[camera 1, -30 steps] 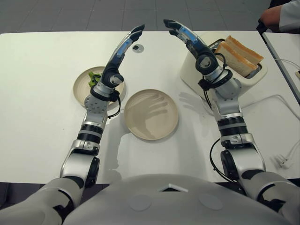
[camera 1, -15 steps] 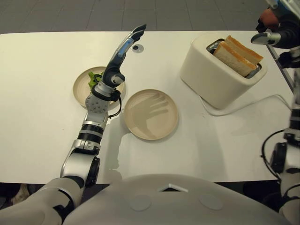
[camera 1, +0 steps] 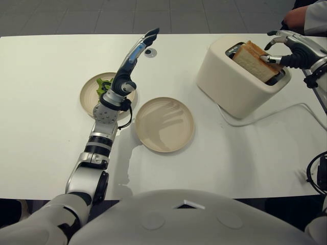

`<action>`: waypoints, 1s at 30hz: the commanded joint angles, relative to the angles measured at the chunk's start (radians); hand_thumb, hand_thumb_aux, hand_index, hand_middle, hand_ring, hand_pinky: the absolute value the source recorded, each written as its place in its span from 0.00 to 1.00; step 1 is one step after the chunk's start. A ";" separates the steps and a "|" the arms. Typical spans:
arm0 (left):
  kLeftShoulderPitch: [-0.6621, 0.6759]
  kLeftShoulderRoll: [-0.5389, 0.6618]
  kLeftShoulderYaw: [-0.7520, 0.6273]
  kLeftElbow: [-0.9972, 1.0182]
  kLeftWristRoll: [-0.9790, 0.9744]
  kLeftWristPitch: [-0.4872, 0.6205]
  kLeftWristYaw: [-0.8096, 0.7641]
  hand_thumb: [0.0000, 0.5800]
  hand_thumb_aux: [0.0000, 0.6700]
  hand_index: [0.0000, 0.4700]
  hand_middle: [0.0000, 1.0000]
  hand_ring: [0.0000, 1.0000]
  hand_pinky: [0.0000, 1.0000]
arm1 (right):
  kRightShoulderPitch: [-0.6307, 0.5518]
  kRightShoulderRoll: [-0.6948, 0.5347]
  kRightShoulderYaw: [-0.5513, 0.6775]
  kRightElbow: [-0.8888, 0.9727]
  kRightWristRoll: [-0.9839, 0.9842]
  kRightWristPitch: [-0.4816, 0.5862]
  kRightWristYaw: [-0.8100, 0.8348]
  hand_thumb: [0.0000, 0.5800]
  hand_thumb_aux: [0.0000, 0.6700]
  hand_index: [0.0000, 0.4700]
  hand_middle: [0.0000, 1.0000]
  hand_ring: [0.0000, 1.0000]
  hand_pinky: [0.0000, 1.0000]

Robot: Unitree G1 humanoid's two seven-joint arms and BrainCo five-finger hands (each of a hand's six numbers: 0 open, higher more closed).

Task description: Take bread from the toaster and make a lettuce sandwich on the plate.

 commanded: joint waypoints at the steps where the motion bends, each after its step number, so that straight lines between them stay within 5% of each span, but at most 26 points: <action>1: 0.002 0.006 0.001 0.001 0.006 0.008 -0.003 0.00 0.00 0.00 0.00 0.00 0.00 | 0.006 -0.004 0.011 -0.024 0.063 -0.040 0.027 1.00 1.00 1.00 0.16 0.16 0.16; 4: 0.002 0.007 0.002 0.001 0.004 0.007 -0.003 0.00 0.00 0.00 0.00 0.00 0.00 | 0.007 0.004 0.007 -0.040 0.115 -0.072 0.045 1.00 1.00 1.00 0.38 0.38 0.38; 7: 0.002 0.008 0.004 0.001 0.003 0.006 -0.003 0.00 0.00 0.00 0.00 0.00 0.00 | 0.003 0.004 0.012 -0.037 0.127 -0.081 0.038 1.00 1.00 1.00 0.46 0.46 0.46; 11: -0.004 0.026 0.023 0.006 0.043 -0.003 0.019 0.00 0.00 0.00 0.00 0.00 0.00 | -0.066 0.023 -0.064 -0.082 0.159 -0.145 -0.106 1.00 1.00 1.00 1.00 1.00 1.00; 15: -0.018 0.148 0.105 0.034 0.254 -0.001 0.123 0.00 0.00 0.00 0.00 0.00 0.00 | -0.102 0.061 -0.157 -0.161 0.233 -0.214 -0.234 1.00 1.00 1.00 1.00 1.00 1.00; 19: 0.004 0.360 0.085 0.110 0.632 0.148 0.307 0.00 0.00 0.00 0.00 0.00 0.00 | -0.108 0.126 -0.167 -0.255 0.361 -0.223 -0.222 1.00 1.00 1.00 1.00 1.00 1.00; 24: -0.023 0.514 -0.040 0.309 0.904 0.433 0.492 0.00 0.00 0.00 0.00 0.00 0.00 | -0.053 0.220 -0.025 -0.387 0.594 -0.094 0.025 1.00 1.00 1.00 1.00 1.00 1.00; 30: -0.056 0.520 -0.147 0.433 0.903 0.521 0.488 0.00 0.00 0.00 0.00 0.00 0.00 | 0.074 0.388 0.272 -0.421 0.731 0.042 0.412 1.00 1.00 1.00 1.00 1.00 1.00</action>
